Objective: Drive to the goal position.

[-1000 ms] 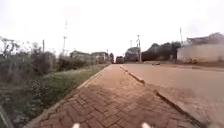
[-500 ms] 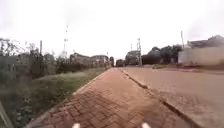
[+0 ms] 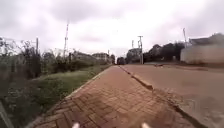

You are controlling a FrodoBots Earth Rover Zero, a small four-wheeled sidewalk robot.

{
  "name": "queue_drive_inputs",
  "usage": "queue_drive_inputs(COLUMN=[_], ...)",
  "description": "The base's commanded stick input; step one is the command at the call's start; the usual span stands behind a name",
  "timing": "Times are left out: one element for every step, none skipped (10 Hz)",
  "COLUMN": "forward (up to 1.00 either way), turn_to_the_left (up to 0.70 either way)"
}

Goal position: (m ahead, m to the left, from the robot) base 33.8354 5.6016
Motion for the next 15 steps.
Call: queue_drive_inputs(forward=[0.70,0.70,0.70,0.70,0.70,0.70,0.70,0.70,0.70,0.70,0.70,0.70,0.70,0.70,0.70], turn_to_the_left=[0.00,0.00,0.00,0.00,0.00,0.00,0.00,0.00,0.00,0.00,0.00,0.00,0.00,0.00,0.00])
